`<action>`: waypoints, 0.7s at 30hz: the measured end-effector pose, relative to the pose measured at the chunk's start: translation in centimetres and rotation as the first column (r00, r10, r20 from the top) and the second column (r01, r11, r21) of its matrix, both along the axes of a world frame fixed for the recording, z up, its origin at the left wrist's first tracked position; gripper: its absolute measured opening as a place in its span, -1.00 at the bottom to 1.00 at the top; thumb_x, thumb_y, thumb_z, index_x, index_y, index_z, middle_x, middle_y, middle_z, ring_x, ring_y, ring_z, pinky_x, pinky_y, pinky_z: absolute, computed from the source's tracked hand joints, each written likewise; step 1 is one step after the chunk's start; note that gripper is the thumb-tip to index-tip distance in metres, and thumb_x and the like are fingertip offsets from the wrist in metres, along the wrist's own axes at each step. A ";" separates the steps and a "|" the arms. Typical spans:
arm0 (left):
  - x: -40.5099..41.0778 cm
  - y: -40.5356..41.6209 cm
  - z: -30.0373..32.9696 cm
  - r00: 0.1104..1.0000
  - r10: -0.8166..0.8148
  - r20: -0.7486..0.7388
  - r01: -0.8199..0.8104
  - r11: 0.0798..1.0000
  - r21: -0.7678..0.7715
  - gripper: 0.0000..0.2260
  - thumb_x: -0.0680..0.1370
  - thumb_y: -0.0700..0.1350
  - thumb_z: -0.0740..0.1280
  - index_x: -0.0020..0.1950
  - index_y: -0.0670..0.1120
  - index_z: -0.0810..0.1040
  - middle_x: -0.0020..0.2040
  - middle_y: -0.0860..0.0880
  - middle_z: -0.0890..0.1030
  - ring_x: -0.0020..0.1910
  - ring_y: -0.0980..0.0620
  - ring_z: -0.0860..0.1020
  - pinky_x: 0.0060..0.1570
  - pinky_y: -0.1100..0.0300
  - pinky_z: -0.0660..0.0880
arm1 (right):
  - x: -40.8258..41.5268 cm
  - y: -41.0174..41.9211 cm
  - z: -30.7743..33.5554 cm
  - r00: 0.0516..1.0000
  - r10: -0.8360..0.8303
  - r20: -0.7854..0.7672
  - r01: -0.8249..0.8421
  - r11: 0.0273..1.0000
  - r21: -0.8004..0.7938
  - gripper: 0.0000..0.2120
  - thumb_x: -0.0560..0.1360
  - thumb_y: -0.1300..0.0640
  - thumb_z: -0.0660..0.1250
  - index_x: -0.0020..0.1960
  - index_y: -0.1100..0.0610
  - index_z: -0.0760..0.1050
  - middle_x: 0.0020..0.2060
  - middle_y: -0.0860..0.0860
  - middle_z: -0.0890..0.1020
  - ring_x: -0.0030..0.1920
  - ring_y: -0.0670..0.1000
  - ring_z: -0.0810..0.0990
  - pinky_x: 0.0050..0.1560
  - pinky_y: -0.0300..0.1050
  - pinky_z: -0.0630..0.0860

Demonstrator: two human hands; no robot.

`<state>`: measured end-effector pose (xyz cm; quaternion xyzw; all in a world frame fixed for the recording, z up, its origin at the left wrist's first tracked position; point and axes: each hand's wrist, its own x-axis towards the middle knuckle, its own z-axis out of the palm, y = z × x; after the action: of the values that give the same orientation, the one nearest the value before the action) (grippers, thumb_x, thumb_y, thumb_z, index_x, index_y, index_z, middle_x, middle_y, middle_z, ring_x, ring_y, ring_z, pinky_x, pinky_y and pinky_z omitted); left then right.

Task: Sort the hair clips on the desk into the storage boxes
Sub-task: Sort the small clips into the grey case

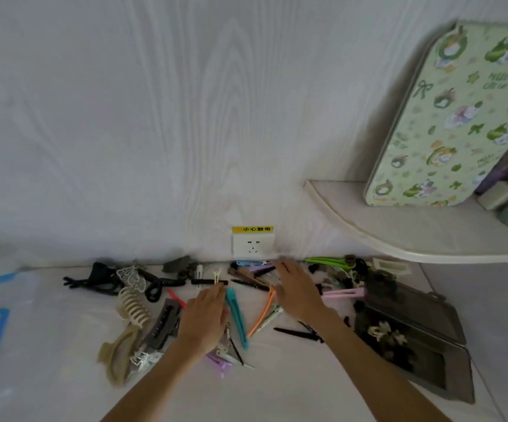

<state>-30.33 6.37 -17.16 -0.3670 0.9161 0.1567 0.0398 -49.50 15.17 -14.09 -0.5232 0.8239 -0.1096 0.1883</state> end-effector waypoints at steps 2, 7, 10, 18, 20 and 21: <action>1.1 -0.8 0.2 0.998 -0.041 0.047 0.042 0.999 -0.028 -0.64 0.60 0.01 0.08 0.39 -0.01 0.31 0.39 0.02 0.34 0.29 0.03 0.40 0.18 0.12 0.42 | 0.9 -1.5 -1.3 0.991 0.007 -0.131 -0.001 0.999 0.042 -0.48 0.55 0.09 0.13 0.49 0.06 0.11 0.48 0.01 0.19 0.45 0.03 0.16 0.43 -0.02 0.16; 1.4 -2.9 2.1 0.999 -0.009 0.032 0.011 0.997 -0.073 -0.73 0.56 0.08 0.16 0.18 0.05 0.52 0.13 0.07 0.55 0.05 0.04 0.55 0.06 0.10 0.48 | 2.5 -2.2 -2.7 0.971 -0.033 -0.236 0.033 0.999 0.000 -0.64 0.55 0.06 0.12 0.33 -0.07 0.34 0.32 -0.06 0.38 0.23 0.04 0.44 0.16 -0.02 0.27; 0.1 -4.2 2.7 0.990 -0.004 -0.144 -0.008 0.996 -0.083 -0.79 0.57 -0.04 0.18 0.17 0.04 0.50 0.12 0.09 0.53 0.12 0.08 0.52 0.06 0.16 0.50 | 2.6 -1.5 -2.5 0.998 -0.003 -0.069 0.000 0.999 -0.044 -0.68 0.52 0.14 0.18 0.25 -0.04 0.45 0.21 -0.03 0.44 0.07 0.03 0.51 -0.01 -0.07 0.47; 1.6 -7.0 1.8 0.985 0.120 -0.121 -0.132 0.986 -0.098 -0.80 0.58 -0.04 0.19 0.18 0.00 0.48 0.11 0.07 0.59 0.02 0.10 0.58 -0.01 0.24 0.48 | 2.7 -0.4 -2.1 0.971 -0.066 0.230 0.079 0.996 -0.046 -0.78 0.46 0.19 0.36 0.09 0.04 0.57 -0.04 -0.03 0.54 0.02 -0.03 0.55 -0.08 -0.34 0.35; 3.4 -6.7 1.0 0.986 0.111 -0.122 -0.114 0.993 -0.020 -0.76 0.57 -0.06 0.22 0.23 0.05 0.48 0.15 0.10 0.58 0.10 0.11 0.55 0.06 0.19 0.51 | 2.7 -0.7 -1.9 0.975 -0.075 0.209 0.080 0.997 -0.016 -0.76 0.44 0.17 0.36 0.09 0.01 0.57 -0.04 -0.05 0.56 0.03 -0.05 0.54 -0.10 -0.32 0.34; 4.0 -6.5 0.8 0.987 0.106 -0.122 -0.104 0.994 0.022 -0.73 0.56 -0.08 0.24 0.25 0.07 0.49 0.18 0.13 0.56 0.14 0.12 0.52 0.11 0.19 0.50 | 2.7 -0.9 -1.7 0.981 -0.080 0.176 0.084 0.996 -0.014 -0.74 0.43 0.18 0.34 0.10 0.00 0.56 -0.02 -0.07 0.56 0.04 -0.06 0.53 -0.09 -0.30 0.37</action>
<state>-26.37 -0.17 -16.37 -0.4040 0.8949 0.1882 -0.0222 -46.77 14.30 -15.80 -0.4791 0.8238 -0.1714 0.2498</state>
